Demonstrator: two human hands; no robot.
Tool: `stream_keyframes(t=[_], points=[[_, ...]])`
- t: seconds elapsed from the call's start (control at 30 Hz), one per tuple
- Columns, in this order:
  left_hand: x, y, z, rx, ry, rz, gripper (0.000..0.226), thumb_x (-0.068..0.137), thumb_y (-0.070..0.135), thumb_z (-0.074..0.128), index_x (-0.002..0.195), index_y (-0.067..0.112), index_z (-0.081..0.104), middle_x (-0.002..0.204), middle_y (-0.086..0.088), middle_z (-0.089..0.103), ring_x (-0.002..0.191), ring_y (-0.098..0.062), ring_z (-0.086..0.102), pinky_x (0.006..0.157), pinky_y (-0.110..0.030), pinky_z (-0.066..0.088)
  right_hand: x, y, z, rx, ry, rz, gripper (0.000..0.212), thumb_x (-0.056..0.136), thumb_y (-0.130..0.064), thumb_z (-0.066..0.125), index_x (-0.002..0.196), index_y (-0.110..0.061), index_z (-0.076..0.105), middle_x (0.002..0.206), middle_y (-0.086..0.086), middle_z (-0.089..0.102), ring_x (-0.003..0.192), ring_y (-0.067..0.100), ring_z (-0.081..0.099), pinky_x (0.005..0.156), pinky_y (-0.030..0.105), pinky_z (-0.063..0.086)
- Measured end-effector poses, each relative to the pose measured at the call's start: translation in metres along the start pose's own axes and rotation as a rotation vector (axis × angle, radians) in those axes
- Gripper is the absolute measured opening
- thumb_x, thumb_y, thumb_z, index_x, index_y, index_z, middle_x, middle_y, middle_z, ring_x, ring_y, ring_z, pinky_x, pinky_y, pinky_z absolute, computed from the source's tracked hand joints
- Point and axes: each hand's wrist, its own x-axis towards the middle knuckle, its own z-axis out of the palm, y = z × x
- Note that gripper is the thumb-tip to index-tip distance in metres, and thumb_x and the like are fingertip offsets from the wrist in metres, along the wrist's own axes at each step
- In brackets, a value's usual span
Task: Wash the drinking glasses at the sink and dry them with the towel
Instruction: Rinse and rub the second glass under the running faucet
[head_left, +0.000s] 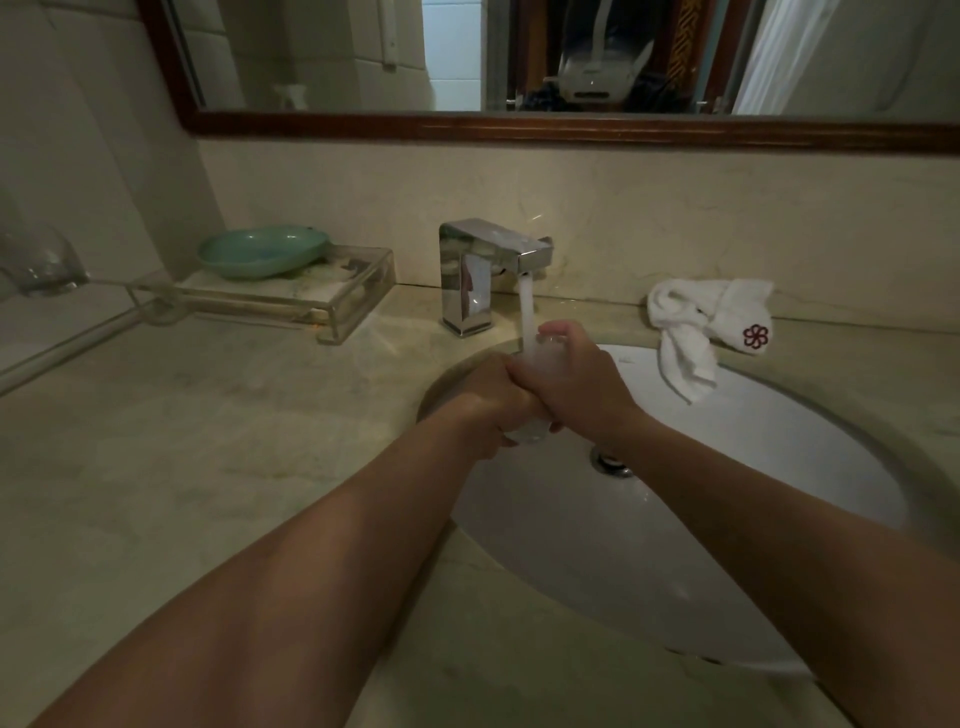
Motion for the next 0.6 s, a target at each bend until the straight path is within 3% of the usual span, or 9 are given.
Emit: stream_keyframes(t=[0.13, 0.23, 0.3, 0.4, 0.5, 0.6], points=[[-0.005, 0.001, -0.001, -0.049, 0.002, 0.043, 0.020, 0.084, 0.003, 0.078, 0.094, 0.019, 0.070, 0.095, -0.018, 0.078, 0.087, -0.032, 0.077, 0.080, -0.053, 0.062, 0.005, 0.000, 0.002, -0.046, 0.069, -0.032, 0.068, 0.068, -0.063, 0.079, 0.123, -0.036, 0.051, 0.092, -0.012, 0.064, 0.080, 0.014, 0.069, 0.066, 0.042, 0.063], [-0.008, 0.003, -0.002, -0.092, 0.036, 0.056, 0.034, 0.079, 0.002, 0.081, 0.111, 0.011, 0.074, 0.092, -0.018, 0.077, 0.085, -0.035, 0.076, 0.076, -0.061, 0.062, 0.003, 0.000, 0.002, 0.008, 0.064, -0.070, 0.069, 0.069, -0.061, 0.081, 0.125, -0.033, 0.052, 0.093, -0.013, 0.066, 0.082, 0.011, 0.070, 0.068, 0.039, 0.063], [-0.005, 0.003, -0.002, -0.141, 0.051, 0.048, 0.036, 0.080, 0.003, 0.083, 0.113, 0.010, 0.072, 0.089, -0.014, 0.075, 0.084, -0.033, 0.074, 0.073, -0.062, 0.062, 0.004, 0.001, -0.002, 0.040, 0.048, -0.115, 0.065, 0.077, -0.059, 0.078, 0.128, -0.029, 0.053, 0.099, -0.011, 0.065, 0.085, 0.013, 0.069, 0.066, 0.035, 0.061], [-0.004, 0.005, -0.002, -0.226, 0.048, -0.010, 0.038, 0.082, -0.001, 0.081, 0.113, 0.015, 0.065, 0.089, -0.011, 0.070, 0.083, -0.033, 0.070, 0.080, -0.057, 0.061, 0.020, 0.007, -0.003, 0.152, 0.049, -0.101, 0.039, 0.095, -0.044, 0.058, 0.130, -0.026, 0.057, 0.111, -0.003, 0.066, 0.102, 0.024, 0.067, 0.080, 0.043, 0.060], [-0.003, 0.005, 0.000, -0.241, 0.065, -0.030, 0.053, 0.074, -0.006, 0.085, 0.120, 0.014, 0.066, 0.102, -0.015, 0.069, 0.086, -0.036, 0.068, 0.070, -0.047, 0.058, 0.046, 0.004, -0.002, 0.349, 0.023, -0.034, 0.047, 0.097, -0.023, 0.052, 0.144, -0.024, 0.048, 0.136, -0.003, 0.060, 0.123, 0.021, 0.059, 0.106, 0.049, 0.049], [0.002, 0.002, -0.002, -0.245, 0.077, -0.025, 0.053, 0.071, -0.007, 0.084, 0.120, 0.009, 0.069, 0.094, -0.016, 0.074, 0.081, -0.037, 0.069, 0.064, -0.047, 0.056, 0.062, -0.008, 0.003, 0.404, -0.058, -0.051, 0.061, 0.099, -0.006, 0.049, 0.154, -0.027, 0.035, 0.152, -0.007, 0.047, 0.132, 0.019, 0.051, 0.109, 0.047, 0.047]])
